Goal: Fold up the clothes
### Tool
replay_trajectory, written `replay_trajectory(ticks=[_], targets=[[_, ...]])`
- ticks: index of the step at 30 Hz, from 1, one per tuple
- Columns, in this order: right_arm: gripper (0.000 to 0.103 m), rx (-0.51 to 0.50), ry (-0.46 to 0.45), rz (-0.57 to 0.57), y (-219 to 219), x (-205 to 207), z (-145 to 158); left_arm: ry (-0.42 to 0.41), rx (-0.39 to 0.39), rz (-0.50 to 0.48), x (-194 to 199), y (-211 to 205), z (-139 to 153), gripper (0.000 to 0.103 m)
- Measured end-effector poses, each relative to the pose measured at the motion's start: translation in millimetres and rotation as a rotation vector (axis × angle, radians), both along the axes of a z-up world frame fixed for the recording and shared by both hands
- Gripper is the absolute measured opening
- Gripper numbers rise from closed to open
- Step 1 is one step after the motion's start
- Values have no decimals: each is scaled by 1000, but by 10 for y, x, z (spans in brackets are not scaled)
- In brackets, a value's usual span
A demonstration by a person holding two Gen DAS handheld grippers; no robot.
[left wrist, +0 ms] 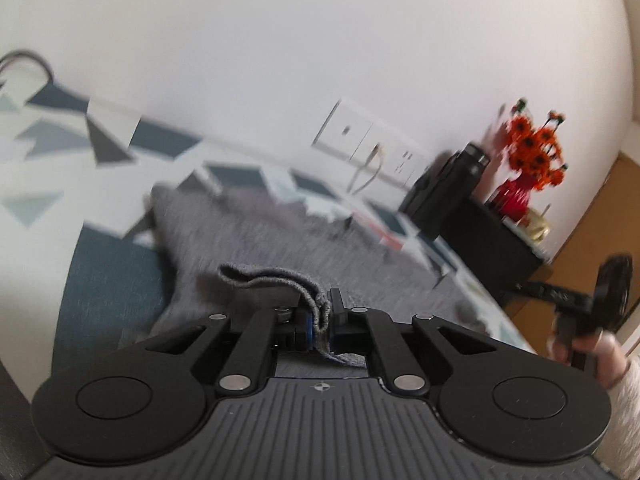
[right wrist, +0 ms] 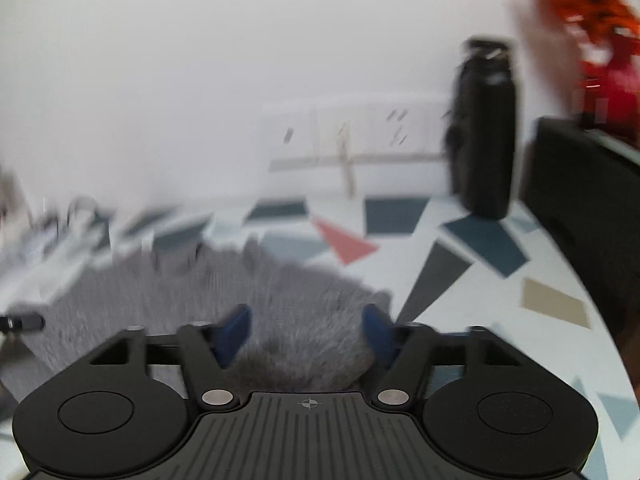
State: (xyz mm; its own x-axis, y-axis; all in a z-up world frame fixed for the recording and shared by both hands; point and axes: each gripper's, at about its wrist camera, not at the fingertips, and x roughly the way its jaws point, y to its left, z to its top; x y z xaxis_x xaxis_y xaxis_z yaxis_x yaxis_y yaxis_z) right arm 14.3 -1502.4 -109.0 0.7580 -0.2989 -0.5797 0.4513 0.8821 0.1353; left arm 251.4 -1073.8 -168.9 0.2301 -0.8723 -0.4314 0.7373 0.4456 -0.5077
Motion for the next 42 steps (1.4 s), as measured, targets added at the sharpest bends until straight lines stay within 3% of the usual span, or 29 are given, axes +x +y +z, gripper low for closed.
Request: replay_trajectory(ticks=[3,6,8,10,12,14,18,21,25,28,34,37,39,42], targets=[[54,-25,82,21,-10,246,-182,26,19,5,29,6,-136,7],[68,-40,153,26,2,411,-355,34,20,-1,47,18,-175,7],[69,-48,152,25,5,441,-423,18,23,-6,39,8,-156,7],[54,-4,120,32,-30,417,-429,-1,26,-10,27,-4,-131,7],[17,18,94,12,-85,368,-388,-20,29,-15,14,-16,-105,7],[6,40,55,-16,-151,302,-327,-40,19,-13,13,-28,-55,7],[5,88,-93,-63,-277,129,-129,-101,-17,-7,41,-65,126,7],[5,77,-189,-95,-322,71,32,-194,-28,4,61,-147,326,7],[5,82,-216,-109,-400,187,63,-323,-30,24,110,-251,549,7],[5,78,-166,-94,-395,388,-53,-279,3,48,301,-301,477,7],[5,28,-19,-113,-352,695,-386,-143,108,53,583,-365,-16,7],[8,24,-8,-125,-357,701,-435,-106,112,52,663,-372,-67,7],[29,22,-23,-139,-364,644,-390,-99,137,43,671,-394,-81,8],[38,27,-49,-143,-370,486,-289,-94,172,25,661,-414,-98,17]])
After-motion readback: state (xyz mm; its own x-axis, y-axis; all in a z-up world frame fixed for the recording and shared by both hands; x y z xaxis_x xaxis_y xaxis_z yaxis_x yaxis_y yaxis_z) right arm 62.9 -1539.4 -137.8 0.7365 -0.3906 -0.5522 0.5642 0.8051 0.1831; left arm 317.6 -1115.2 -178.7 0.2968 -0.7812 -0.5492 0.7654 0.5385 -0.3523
